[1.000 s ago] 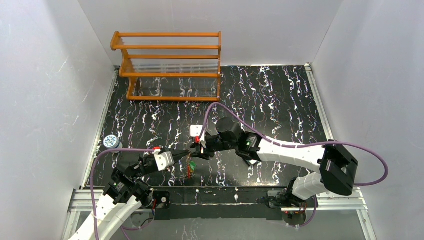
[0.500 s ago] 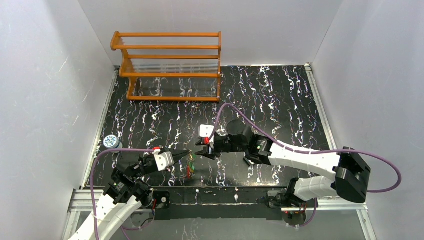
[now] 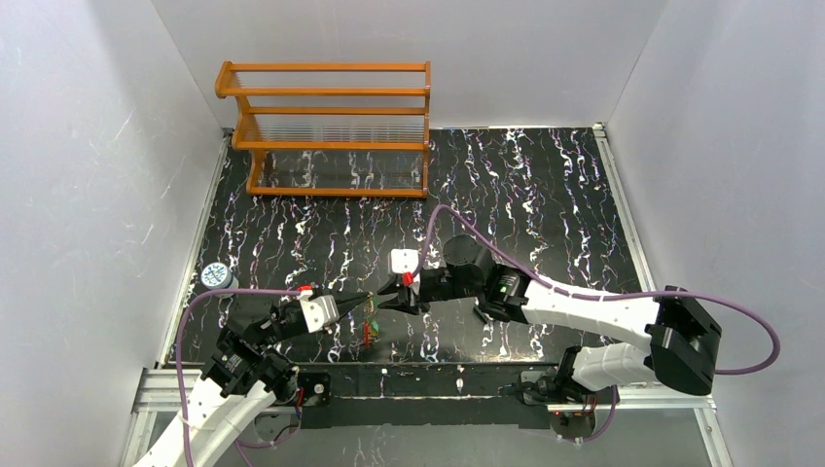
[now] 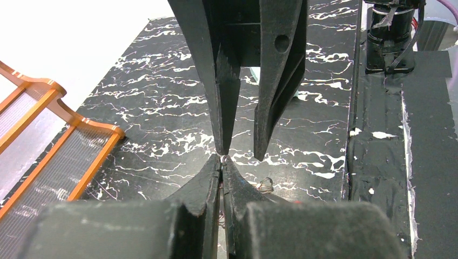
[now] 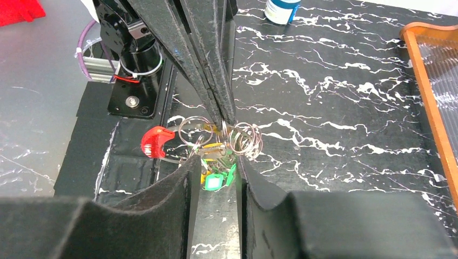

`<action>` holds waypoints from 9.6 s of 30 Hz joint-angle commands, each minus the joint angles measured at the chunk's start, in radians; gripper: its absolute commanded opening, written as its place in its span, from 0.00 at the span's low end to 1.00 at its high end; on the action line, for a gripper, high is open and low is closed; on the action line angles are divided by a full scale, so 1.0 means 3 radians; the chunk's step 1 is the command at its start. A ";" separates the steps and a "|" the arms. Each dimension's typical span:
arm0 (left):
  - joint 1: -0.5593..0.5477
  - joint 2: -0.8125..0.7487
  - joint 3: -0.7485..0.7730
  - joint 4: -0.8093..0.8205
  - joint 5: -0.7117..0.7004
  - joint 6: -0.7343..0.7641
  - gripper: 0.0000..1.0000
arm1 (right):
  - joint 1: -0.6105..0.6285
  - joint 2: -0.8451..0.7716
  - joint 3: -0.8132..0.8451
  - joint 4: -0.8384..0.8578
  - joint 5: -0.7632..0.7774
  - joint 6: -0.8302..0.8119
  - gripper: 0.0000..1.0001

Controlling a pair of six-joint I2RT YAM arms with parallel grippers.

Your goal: Put the keys on the keyring

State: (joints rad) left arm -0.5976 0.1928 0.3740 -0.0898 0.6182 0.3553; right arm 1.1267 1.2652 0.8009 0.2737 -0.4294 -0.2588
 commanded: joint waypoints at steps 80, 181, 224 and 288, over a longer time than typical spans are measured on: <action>-0.0007 0.0016 0.0042 0.0151 0.0058 -0.0001 0.00 | -0.0115 0.0241 0.0211 0.0379 -0.0241 0.0320 0.01; -0.0012 -0.0111 0.0001 0.0228 0.0077 -0.0029 0.00 | -0.0054 -0.0023 0.0214 0.0244 -0.0249 0.0510 0.31; -0.0012 -0.0077 0.0001 0.0253 0.0202 -0.0014 0.00 | -0.0084 0.0415 0.0364 0.0237 -0.0118 0.0467 0.45; -0.0012 0.0024 0.0032 0.0221 0.0192 -0.0018 0.07 | -0.0105 0.0033 0.0346 0.0035 -0.0287 0.0155 0.01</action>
State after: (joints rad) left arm -0.5976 0.1833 0.3664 -0.0586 0.6651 0.3473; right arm 1.0943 1.2865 0.8318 0.3443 -0.5709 -0.1741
